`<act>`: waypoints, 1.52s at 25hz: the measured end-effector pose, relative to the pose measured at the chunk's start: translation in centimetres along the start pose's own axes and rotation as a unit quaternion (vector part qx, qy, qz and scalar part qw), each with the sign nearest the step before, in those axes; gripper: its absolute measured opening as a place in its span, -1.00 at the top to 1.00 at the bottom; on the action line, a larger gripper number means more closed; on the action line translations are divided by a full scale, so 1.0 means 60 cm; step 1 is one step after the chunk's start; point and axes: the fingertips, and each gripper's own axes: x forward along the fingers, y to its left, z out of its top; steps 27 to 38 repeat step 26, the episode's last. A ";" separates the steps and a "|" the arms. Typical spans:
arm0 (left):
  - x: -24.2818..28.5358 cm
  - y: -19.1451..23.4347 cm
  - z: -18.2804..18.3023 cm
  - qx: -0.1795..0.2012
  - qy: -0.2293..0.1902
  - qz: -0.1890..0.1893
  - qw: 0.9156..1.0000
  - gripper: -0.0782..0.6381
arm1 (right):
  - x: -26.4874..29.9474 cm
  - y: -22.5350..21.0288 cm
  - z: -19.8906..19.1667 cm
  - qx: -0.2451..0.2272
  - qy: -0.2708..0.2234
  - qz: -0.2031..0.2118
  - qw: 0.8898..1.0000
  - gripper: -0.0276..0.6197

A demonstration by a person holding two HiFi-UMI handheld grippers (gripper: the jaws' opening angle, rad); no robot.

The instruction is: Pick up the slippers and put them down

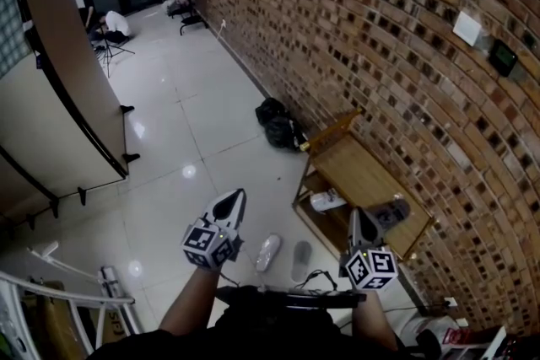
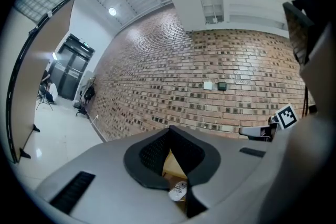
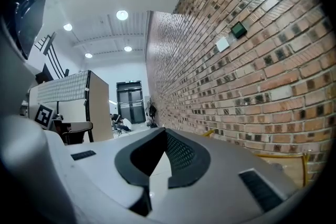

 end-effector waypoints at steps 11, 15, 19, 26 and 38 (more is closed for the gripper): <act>-0.012 0.006 0.006 0.010 -0.014 0.009 1.000 0.78 | 0.003 0.018 -0.003 -0.020 -0.003 0.009 1.000 0.91; -0.022 0.004 -0.005 0.002 -0.015 0.010 1.000 0.78 | -0.006 0.011 -0.020 -0.004 -0.005 -0.001 1.000 0.91; -0.026 0.004 -0.023 0.004 0.001 0.005 1.000 0.78 | -0.017 0.010 -0.031 0.013 -0.004 -0.013 1.000 0.91; -0.001 -0.011 -0.024 0.020 0.002 -0.006 1.000 0.78 | -0.009 -0.011 -0.025 0.030 -0.010 -0.011 0.999 0.91; -0.001 -0.011 -0.024 0.020 0.002 -0.006 1.000 0.78 | -0.009 -0.011 -0.025 0.030 -0.010 -0.011 0.999 0.91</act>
